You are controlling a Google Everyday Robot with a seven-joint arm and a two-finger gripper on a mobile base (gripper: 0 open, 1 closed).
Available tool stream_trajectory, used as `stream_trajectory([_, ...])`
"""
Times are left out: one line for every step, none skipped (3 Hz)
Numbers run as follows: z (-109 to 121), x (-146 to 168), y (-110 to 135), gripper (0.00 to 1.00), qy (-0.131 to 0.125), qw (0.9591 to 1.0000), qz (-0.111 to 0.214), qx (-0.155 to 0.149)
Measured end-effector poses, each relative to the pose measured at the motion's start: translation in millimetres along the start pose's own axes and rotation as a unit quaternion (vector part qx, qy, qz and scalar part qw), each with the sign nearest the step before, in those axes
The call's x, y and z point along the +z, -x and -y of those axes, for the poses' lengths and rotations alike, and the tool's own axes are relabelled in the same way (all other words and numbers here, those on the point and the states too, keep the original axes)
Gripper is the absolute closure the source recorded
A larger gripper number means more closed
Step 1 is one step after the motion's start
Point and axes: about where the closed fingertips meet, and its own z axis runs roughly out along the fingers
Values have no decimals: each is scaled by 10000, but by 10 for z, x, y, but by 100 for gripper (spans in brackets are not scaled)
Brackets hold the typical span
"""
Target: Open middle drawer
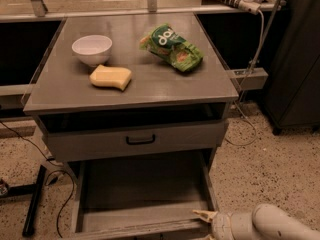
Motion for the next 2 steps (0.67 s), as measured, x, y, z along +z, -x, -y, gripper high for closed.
stream_trajectory([0, 0, 0, 0, 0, 10000, 0, 0])
stream_trajectory([0, 0, 0, 0, 0, 10000, 0, 0])
